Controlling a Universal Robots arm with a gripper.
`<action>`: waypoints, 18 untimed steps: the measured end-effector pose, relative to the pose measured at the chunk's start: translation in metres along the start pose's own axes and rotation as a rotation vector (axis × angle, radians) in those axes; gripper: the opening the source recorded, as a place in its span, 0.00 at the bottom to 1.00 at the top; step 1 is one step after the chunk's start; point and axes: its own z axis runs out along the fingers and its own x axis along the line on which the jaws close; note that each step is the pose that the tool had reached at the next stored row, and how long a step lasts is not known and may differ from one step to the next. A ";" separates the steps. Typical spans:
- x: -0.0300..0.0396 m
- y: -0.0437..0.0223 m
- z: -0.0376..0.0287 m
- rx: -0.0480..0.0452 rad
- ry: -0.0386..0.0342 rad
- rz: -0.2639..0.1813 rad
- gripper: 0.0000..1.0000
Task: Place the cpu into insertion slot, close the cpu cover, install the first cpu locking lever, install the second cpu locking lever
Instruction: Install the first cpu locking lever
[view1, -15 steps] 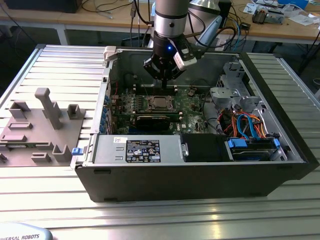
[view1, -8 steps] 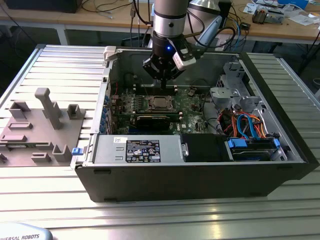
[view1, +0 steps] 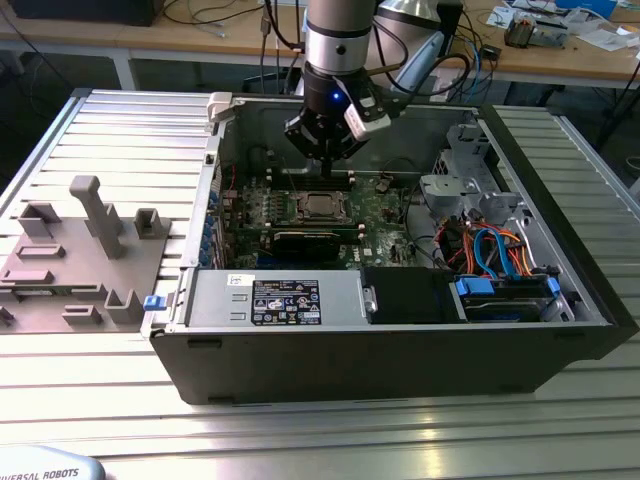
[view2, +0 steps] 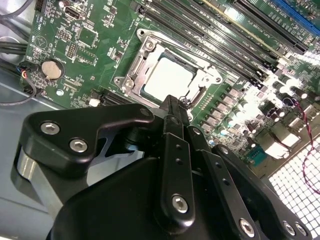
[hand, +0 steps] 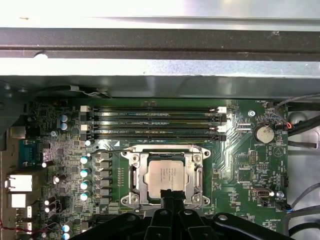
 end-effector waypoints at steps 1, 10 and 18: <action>0.0001 0.0000 0.0000 0.0000 0.0000 0.000 0.11; 0.0031 0.0000 0.0000 0.0000 0.0000 0.000 0.11; 0.0048 0.0000 0.0000 0.0000 0.0000 0.000 0.11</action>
